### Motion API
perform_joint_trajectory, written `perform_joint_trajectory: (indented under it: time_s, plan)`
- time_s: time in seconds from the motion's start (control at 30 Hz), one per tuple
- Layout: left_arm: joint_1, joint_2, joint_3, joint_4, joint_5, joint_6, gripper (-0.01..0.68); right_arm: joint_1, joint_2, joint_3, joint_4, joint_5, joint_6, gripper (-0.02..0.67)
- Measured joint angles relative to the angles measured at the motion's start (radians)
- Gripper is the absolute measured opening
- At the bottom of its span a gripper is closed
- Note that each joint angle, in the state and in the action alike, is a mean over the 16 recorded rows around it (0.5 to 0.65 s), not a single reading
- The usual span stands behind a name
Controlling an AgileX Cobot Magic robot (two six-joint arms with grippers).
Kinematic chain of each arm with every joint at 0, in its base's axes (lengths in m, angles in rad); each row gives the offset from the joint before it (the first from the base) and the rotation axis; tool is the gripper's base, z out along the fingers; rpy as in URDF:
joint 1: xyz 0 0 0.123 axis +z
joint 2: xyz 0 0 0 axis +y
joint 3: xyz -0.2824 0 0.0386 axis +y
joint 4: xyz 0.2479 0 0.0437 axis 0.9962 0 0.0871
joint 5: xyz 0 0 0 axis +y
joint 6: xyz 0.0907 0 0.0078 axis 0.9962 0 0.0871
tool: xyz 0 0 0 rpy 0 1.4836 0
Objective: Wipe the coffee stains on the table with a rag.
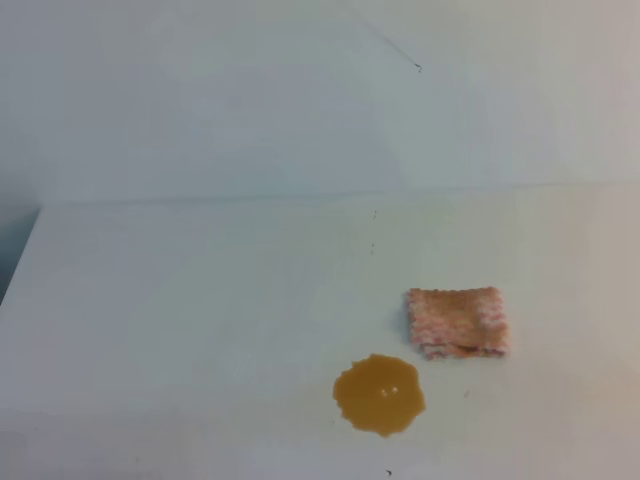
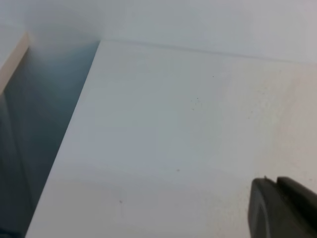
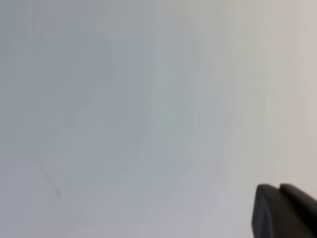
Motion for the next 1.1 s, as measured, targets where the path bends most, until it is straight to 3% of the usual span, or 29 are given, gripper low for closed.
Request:
perform_joint_trajectory:
  time_s: [0.17,0.3,0.43,0.67,0.9,1.1]
  plan:
    - [0.0,0.0,0.0,0.0,0.0,0.0,-0.001,0.0,0.0,-0.001,0.0,-0.191,-0.006,-0.002]
    - [0.0,0.0,0.0,0.0,0.0,0.0,-0.001,0.0,0.0,-0.01,0.026,-0.22,0.012,-0.002]
    - [0.0,0.0,0.0,0.0,0.0,0.0,-0.001,0.0,0.005,-0.057,0.056,-0.118,0.05,-0.002]
    - [0.0,0.0,0.0,0.0,0.0,0.0,-0.001,0.0,0.12,-0.216,0.104,0.225,0.034,-0.002]
    - [0.0,0.0,0.0,0.0,0.0,0.0,-0.001,0.005,0.401,-0.401,0.196,0.486,-0.176,-0.002]
    - [0.0,0.0,0.0,0.0,0.0,0.0,-0.001,0.064,0.718,-0.477,0.356,0.527,-0.441,0.001]
